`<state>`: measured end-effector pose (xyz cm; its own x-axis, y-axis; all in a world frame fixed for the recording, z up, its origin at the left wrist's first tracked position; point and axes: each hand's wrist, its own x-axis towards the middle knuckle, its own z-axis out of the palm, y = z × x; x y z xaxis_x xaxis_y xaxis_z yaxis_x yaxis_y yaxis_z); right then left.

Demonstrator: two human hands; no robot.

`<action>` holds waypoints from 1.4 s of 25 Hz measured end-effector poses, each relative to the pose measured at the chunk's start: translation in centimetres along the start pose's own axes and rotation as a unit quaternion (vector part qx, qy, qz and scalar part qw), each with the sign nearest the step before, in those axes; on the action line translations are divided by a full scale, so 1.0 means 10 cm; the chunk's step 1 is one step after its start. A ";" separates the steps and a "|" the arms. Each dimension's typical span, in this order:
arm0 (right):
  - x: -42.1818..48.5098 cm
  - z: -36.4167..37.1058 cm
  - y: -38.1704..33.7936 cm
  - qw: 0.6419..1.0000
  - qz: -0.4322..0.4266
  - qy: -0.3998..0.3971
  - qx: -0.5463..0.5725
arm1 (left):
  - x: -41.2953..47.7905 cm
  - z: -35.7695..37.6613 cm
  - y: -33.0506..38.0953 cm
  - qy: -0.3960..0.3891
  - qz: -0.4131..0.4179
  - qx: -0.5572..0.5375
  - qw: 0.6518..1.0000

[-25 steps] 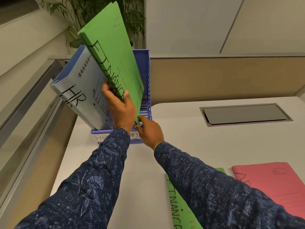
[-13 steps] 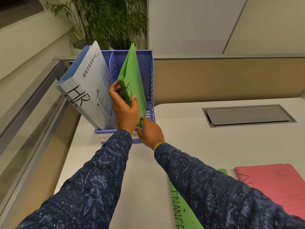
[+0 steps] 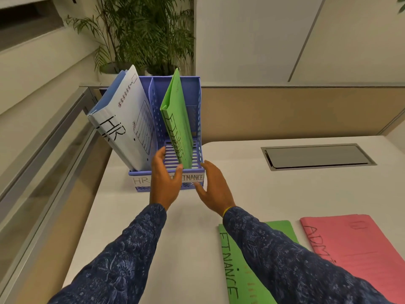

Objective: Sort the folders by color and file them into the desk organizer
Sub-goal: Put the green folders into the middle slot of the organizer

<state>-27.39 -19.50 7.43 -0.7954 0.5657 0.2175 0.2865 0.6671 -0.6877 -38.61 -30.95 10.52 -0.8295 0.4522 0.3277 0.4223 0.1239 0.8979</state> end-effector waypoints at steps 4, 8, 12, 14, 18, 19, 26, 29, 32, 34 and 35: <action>-0.65 -0.19 0.24 0.998 0.029 -0.016 -0.048 | -0.53 -0.03 -0.09 -0.050 -0.048 0.047 0.997; -1.39 -0.34 0.51 0.991 0.078 -0.056 -0.089 | -1.10 -0.02 -0.17 -0.111 -0.065 0.110 0.986; -2.06 -0.45 0.73 0.980 0.137 -0.065 -0.130 | -1.66 0.02 -0.26 -0.194 -0.083 0.168 0.963; -2.34 -0.51 0.84 0.973 0.176 -0.056 -0.135 | -1.91 0.06 -0.29 -0.228 -0.083 0.194 0.950; -2.84 -0.59 0.99 0.959 0.234 -0.041 -0.157 | -2.34 0.18 -0.34 -0.325 -0.087 0.280 0.899; -2.94 -0.62 1.01 0.954 0.248 -0.038 -0.161 | -2.44 0.22 -0.34 -0.351 -0.092 0.301 0.882; -3.39 -0.69 1.09 0.932 0.308 -0.065 -0.177 | -2.98 0.35 -0.28 -0.388 -0.066 0.352 0.849; -3.49 -0.69 1.10 0.930 0.298 -0.086 -0.195 | -3.03 0.45 -0.12 -0.373 -0.122 0.343 0.853; -3.51 -0.69 1.10 0.930 0.298 -0.089 -0.195 | -3.03 0.58 0.15 -0.301 -0.210 0.305 0.879; -3.50 -0.70 1.11 0.932 0.300 -0.087 -0.185 | -3.04 0.62 0.25 -0.248 -0.265 0.181 0.914; -3.50 -0.72 1.11 0.933 0.303 -0.084 -0.176 | -3.06 0.63 0.30 -0.235 -0.285 0.107 0.923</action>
<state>7.42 -28.40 -2.86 -0.4952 0.8261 -0.2688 0.8443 0.3848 -0.3729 -9.72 -38.87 1.32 -0.7103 0.5869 -0.3887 0.0710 0.6091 0.7899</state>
